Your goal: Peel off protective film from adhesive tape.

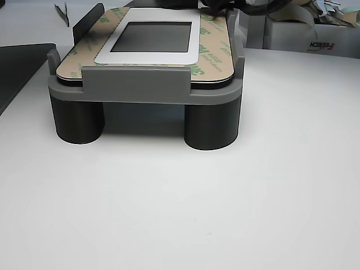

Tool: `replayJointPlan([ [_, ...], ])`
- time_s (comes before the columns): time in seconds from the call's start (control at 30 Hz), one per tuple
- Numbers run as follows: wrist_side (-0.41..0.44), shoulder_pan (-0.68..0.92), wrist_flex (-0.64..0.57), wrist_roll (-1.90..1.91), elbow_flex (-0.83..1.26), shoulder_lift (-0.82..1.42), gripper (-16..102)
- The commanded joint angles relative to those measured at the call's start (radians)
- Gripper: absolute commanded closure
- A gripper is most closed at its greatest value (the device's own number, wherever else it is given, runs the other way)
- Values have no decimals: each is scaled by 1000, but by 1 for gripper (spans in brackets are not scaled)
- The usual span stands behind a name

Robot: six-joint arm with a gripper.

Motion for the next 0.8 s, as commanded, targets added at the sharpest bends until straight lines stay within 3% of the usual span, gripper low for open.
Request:
replayJointPlan([
  [0.0,2,14,-11,-32,-84,-74,97],
  [0.17,-49,29,-46,-48,-80,-114,97],
  [0.57,25,118,-46,-89,-109,-167,97],
  [0.77,18,127,-55,-167,-124,-199,97],
])
